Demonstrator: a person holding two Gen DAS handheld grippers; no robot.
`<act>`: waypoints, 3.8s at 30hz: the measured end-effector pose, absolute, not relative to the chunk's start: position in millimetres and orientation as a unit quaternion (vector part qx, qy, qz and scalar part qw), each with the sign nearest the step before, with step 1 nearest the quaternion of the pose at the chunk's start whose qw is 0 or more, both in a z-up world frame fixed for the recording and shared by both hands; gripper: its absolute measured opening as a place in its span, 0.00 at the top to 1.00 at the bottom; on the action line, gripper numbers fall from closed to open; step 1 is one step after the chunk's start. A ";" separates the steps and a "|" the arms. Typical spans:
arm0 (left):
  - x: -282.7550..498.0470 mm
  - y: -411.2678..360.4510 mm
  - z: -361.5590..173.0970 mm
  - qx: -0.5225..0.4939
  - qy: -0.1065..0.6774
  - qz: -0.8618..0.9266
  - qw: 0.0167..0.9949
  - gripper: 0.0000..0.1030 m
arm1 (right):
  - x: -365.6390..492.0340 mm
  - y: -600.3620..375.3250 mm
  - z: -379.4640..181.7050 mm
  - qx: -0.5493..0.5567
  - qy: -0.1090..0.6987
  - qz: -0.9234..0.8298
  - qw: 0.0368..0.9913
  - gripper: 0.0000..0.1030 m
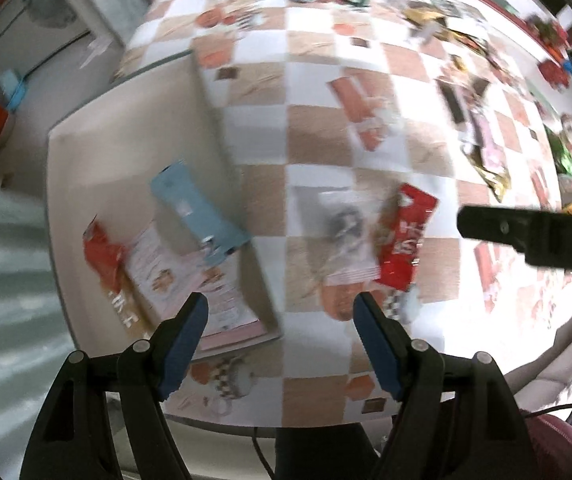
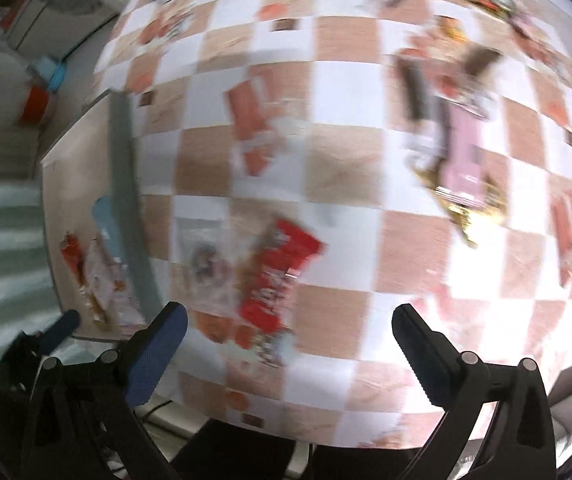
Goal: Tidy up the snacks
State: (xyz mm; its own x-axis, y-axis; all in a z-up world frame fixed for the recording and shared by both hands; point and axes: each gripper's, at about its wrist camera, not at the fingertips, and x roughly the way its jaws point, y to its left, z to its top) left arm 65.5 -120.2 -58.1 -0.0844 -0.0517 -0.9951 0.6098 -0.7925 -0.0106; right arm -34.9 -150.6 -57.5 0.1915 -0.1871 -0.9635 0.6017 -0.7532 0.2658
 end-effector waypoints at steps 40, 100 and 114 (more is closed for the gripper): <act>1.3 -58.8 -118.5 0.694 0.195 -0.660 0.212 0.24 | -64.0 -35.3 -105.7 0.730 0.162 -0.618 0.243 0.00; -3.5 -104.0 -114.2 0.628 0.210 -0.683 0.307 0.23 | -48.5 -143.0 -139.8 0.721 0.173 -0.626 0.241 0.00; -39.8 -109.1 -152.9 0.653 0.212 -0.672 0.277 0.23 | -68.4 -92.8 -143.7 0.742 0.149 -0.622 0.202 0.00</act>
